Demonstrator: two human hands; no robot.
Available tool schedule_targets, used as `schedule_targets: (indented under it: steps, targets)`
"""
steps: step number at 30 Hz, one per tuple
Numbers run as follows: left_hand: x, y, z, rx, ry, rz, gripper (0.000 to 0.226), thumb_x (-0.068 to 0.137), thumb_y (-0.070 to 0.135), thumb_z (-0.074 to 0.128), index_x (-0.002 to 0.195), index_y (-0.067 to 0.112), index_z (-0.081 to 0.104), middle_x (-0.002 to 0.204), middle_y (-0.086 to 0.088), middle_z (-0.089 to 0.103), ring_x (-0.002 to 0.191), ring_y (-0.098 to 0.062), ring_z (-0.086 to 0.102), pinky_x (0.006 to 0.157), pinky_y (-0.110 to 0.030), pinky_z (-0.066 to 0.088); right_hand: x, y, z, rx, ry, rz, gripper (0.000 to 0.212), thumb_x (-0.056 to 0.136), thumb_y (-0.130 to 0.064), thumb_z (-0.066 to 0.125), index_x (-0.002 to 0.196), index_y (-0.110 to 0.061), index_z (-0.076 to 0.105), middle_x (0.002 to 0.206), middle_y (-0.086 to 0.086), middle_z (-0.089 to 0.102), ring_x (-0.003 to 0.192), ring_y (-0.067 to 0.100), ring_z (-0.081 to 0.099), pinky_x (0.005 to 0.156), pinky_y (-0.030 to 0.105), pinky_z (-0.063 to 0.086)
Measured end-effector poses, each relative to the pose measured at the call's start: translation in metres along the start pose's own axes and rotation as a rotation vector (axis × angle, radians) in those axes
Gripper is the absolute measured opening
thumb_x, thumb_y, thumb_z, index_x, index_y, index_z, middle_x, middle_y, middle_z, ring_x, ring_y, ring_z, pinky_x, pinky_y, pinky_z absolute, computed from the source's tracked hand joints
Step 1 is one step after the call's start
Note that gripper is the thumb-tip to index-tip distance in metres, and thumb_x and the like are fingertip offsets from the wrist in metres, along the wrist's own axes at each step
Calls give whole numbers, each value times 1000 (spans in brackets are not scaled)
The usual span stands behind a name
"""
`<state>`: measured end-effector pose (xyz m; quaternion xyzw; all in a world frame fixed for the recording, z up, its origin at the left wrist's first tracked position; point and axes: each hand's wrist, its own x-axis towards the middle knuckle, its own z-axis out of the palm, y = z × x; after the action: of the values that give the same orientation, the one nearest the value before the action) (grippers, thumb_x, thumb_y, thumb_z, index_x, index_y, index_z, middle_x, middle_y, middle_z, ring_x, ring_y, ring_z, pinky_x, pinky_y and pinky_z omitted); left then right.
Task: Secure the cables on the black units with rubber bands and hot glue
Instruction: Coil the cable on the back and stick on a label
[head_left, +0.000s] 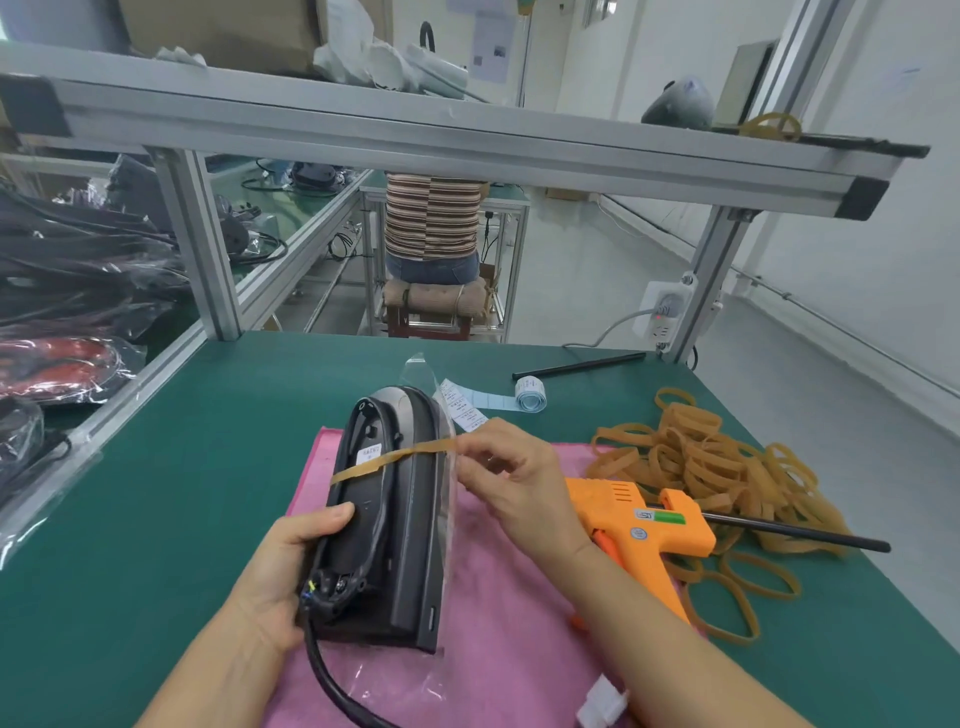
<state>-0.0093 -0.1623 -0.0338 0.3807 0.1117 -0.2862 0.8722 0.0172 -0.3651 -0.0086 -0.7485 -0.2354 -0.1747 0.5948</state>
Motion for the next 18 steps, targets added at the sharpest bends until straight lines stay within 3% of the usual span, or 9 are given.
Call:
schedule_targets:
  steps: [3,6,9,11,13,16,18]
  targets:
    - [-1,0,0,-8,-2,-18,69,2,2,91,68,-10,73,67,-25,70,52,-35,69,45,-44,56,2,-2,1,-73,-44,-35,7,79,-2,63,74,1,66,65,-2,45,60,4,37,59,16,33]
    - [1,1,-2,-16,9,15,69,1,3,91,68,-8,73,67,-24,70,52,-34,69,46,-44,56,1,-3,0,-162,-109,-107,11,75,-16,55,65,-10,56,64,-4,43,60,4,34,57,16,30]
    - [3,2,2,-2,26,64,69,1,4,91,67,-7,74,68,-23,71,53,-33,69,45,-43,56,-4,4,-4,-234,-156,-119,12,75,-10,58,66,-14,52,66,-7,41,60,3,34,58,15,29]
    - [3,1,6,19,22,77,60,15,5,92,71,-7,74,70,-23,71,55,-34,70,46,-44,56,-3,9,-9,-269,-182,-54,14,75,4,62,67,-5,55,67,-2,43,60,6,35,58,16,30]
    - [4,-1,9,30,37,124,36,48,8,80,81,-5,74,76,-23,72,58,-35,70,48,-45,57,1,10,-16,-326,-267,-2,12,75,9,62,70,-1,58,68,4,47,60,9,39,58,19,32]
    - [8,-5,10,146,104,220,35,67,0,60,101,1,68,88,-25,72,65,-36,71,54,-46,59,18,16,-44,-645,-441,169,10,83,-7,61,85,-10,70,84,7,67,76,19,60,69,30,44]
    - [10,-10,16,238,128,237,43,64,-4,62,106,0,66,94,-28,71,68,-37,71,55,-47,60,33,26,-76,-1010,-367,275,25,87,-12,54,103,-17,72,106,6,67,100,26,61,81,32,45]
